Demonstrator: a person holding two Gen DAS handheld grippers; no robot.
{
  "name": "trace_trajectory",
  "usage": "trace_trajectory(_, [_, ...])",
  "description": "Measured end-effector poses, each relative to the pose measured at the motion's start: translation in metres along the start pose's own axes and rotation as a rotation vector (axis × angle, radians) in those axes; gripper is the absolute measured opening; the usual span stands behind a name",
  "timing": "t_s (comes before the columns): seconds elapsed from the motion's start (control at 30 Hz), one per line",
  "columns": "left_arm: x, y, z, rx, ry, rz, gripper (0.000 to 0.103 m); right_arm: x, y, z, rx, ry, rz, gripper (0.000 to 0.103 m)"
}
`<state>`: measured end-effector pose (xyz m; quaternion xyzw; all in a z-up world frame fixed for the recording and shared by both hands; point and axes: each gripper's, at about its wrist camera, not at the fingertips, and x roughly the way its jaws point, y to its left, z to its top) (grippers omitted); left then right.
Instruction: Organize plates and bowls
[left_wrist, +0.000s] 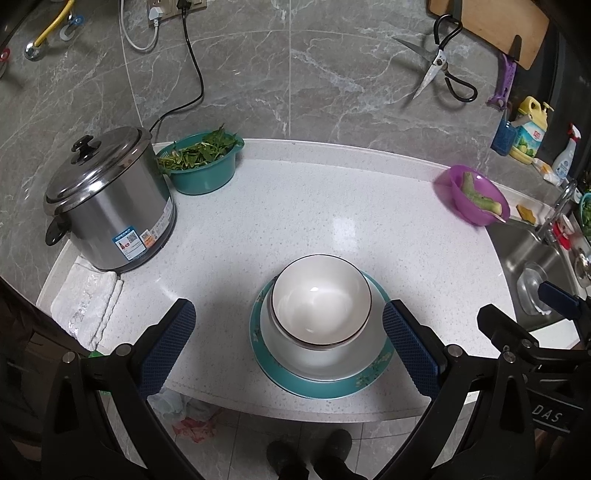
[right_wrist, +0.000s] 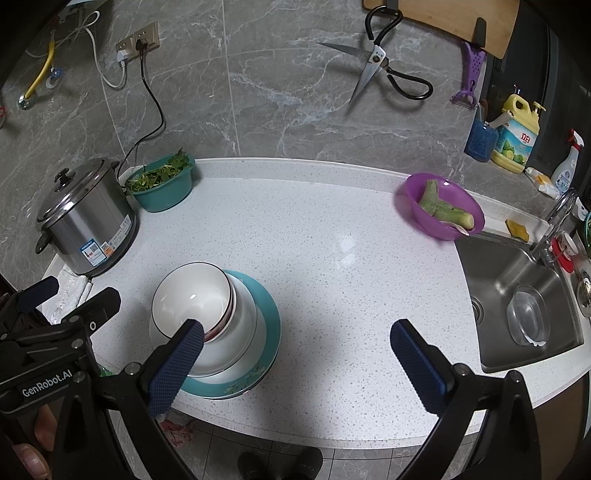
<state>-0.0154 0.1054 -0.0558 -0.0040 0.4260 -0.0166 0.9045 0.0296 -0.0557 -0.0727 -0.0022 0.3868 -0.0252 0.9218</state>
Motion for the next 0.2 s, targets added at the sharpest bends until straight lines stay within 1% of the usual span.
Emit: trace_trajectory(0.2, [-0.001, -0.0021, -0.0002, 0.001, -0.007, -0.001, 0.103, 0.0012, -0.0007, 0.0007, -0.003, 0.001, 0.002, 0.103])
